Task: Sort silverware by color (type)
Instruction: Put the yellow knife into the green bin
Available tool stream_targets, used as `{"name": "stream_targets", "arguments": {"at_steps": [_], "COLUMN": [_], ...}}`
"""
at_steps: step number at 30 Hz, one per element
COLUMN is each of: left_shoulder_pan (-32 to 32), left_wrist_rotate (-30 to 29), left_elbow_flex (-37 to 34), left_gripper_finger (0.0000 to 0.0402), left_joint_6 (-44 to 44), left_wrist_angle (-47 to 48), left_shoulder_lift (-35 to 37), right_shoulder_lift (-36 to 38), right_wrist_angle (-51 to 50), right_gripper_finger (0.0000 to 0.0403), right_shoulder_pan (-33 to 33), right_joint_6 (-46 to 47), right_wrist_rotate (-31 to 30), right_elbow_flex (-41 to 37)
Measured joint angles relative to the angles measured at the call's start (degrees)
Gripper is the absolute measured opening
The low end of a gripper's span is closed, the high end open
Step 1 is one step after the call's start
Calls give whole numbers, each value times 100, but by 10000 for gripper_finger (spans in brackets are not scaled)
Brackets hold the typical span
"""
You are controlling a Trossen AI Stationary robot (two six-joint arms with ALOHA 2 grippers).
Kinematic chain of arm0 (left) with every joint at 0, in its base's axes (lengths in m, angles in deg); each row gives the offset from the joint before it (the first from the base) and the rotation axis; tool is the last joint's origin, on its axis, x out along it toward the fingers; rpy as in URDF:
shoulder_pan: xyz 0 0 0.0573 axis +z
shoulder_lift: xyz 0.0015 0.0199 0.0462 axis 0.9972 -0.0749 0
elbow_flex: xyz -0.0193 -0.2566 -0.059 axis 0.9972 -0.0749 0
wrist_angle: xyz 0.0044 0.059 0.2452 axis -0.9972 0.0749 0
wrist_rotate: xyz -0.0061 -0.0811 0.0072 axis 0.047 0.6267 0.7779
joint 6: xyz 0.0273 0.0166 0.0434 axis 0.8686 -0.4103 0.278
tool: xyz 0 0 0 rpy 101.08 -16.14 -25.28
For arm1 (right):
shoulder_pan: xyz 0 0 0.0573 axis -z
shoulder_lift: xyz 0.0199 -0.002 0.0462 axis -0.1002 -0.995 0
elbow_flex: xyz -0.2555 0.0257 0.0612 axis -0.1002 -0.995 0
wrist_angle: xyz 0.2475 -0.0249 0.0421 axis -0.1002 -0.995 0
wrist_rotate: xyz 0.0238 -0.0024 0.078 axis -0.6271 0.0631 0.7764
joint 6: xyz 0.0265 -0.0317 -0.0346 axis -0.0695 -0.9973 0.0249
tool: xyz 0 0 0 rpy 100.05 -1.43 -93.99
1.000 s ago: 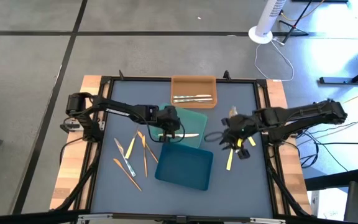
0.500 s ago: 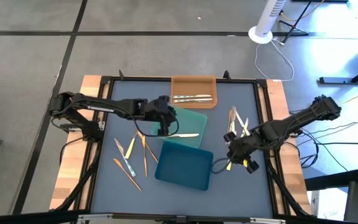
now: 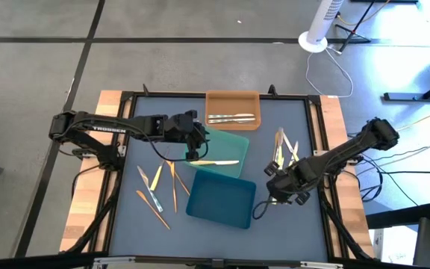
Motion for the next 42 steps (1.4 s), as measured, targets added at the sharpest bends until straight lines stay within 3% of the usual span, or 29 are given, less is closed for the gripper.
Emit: {"name": "stream_targets", "arguments": {"at_steps": [13,23,42], "left_shoulder_pan": [-6,-6,-6], "left_wrist_rotate": [25,27,27], "left_elbow_flex": [0,0,0], "left_gripper_finger": [110,110,110], "left_joint_6": [-11,-11,-9], "left_wrist_angle": [37,36,34], "left_shoulder_lift": [-5,-9,-11], "right_shoulder_lift": [-735,-785,-792], "right_wrist_angle": [32,50,1078], "right_gripper_finger": [101,101,101], "right_shoulder_pan": [4,4,4], "right_joint_6": [-343,-267,-753], "right_wrist_rotate": [-5,-3,-415], "right_elbow_flex": [0,-2,-1015]}}
